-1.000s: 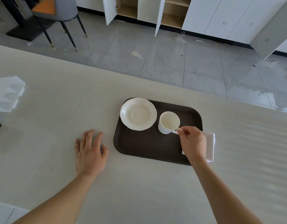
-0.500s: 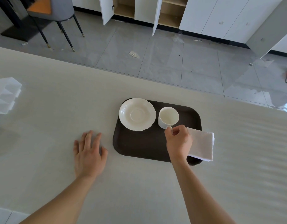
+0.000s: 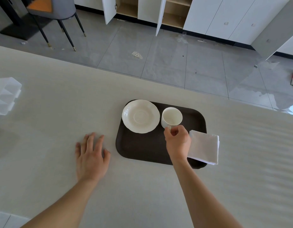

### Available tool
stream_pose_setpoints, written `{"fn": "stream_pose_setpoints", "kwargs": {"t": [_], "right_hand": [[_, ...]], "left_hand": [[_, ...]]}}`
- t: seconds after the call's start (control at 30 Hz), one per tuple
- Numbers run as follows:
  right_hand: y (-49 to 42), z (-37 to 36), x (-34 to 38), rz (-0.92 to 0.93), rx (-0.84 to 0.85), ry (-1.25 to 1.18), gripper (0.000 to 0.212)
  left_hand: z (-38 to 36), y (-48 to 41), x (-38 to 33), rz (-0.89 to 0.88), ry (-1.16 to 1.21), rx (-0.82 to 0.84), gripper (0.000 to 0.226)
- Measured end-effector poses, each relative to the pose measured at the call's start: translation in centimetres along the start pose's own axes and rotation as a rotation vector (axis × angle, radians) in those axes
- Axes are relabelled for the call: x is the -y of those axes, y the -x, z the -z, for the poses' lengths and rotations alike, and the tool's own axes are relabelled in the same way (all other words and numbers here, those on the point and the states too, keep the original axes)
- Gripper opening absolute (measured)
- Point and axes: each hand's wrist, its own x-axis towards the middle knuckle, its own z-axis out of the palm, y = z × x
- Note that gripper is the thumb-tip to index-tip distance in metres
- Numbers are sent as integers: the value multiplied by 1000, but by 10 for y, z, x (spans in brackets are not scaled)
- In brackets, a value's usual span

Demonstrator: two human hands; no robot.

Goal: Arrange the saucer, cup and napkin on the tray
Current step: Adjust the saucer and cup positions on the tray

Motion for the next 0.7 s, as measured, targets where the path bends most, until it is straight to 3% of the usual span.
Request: {"fn": "stream_pose_setpoints", "kwargs": {"t": [0.37,0.5,0.6,0.7], "right_hand": [[-7,10,-5,18,126,-2,27],[-7,19,-10,-30,75,-4,49],[-9,21,-12,-86,156,-35,73],[-9,19,-11,-87,197,-31,75]], "left_hand": [[0,1,-1,2,16,-13,56],[1,0,-1,3,15,-5,56],[2,1,-1,7,10,5,56],[2,0,-1,8,13,6,57]]}}
